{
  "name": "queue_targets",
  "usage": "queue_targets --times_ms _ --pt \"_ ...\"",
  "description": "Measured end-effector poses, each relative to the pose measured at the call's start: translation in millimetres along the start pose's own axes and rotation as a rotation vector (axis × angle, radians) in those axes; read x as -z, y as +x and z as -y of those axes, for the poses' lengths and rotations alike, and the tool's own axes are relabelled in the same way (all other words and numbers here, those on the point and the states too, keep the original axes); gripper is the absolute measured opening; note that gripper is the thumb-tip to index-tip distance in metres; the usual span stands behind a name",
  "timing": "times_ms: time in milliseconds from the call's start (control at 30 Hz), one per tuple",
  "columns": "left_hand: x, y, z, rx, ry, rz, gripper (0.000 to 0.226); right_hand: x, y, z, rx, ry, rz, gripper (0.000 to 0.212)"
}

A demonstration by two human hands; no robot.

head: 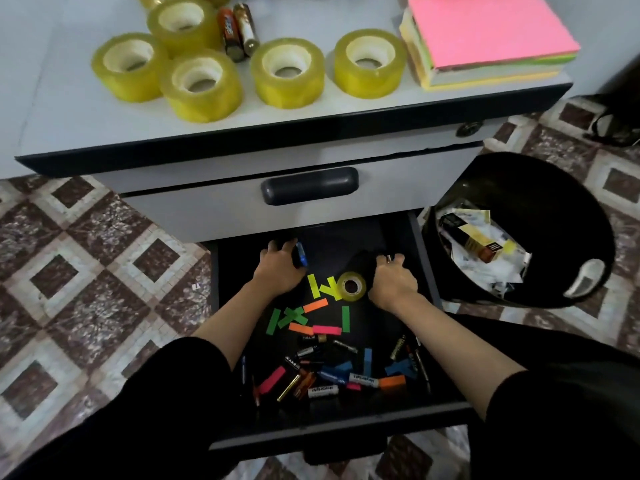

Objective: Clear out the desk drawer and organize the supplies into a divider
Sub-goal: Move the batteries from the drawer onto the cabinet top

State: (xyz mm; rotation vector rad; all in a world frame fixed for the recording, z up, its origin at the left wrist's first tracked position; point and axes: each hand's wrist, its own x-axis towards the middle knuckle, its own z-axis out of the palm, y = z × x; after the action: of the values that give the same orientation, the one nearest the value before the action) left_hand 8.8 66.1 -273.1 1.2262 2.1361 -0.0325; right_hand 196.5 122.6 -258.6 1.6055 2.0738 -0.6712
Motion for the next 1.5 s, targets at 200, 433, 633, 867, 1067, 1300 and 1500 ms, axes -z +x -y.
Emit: queue_targets --times_ms 200,433,633,867,1067,1300,1500 --pt "-21.6 1.3 -4.8 -0.094 0.177 0.057 0.071 -8.7 10.8 -0.4 0.029 -0.066 -0.034 0.069" --pt "-52.1 -25.1 6.2 -0.249 0.235 -0.098 0.048 -12.6 11.5 -2.6 0.153 -0.104 -0.056 0.055" --pt "-75.3 -58.8 15.4 -0.242 0.105 -0.212 0.034 -33.3 -12.7 -9.1 0.169 -0.037 0.008 0.045" --pt "-84.8 -84.2 23.6 -0.164 0.095 -0.141 0.034 -51.8 -47.8 -12.3 0.193 0.047 0.089 0.025" --pt "-77.5 -99.1 29.0 -0.089 -0.072 -0.221 0.044 -54.8 -61.6 -14.9 0.173 0.014 0.09 0.025" --pt "-65.5 -106.3 24.2 0.004 -0.247 -0.246 0.045 -61.4 -61.7 -17.1 0.102 0.193 0.023 0.022" --pt "-70.0 -119.5 21.8 0.07 -0.276 -0.096 0.014 -69.4 -60.3 -15.7 0.047 0.347 -0.025 0.021"
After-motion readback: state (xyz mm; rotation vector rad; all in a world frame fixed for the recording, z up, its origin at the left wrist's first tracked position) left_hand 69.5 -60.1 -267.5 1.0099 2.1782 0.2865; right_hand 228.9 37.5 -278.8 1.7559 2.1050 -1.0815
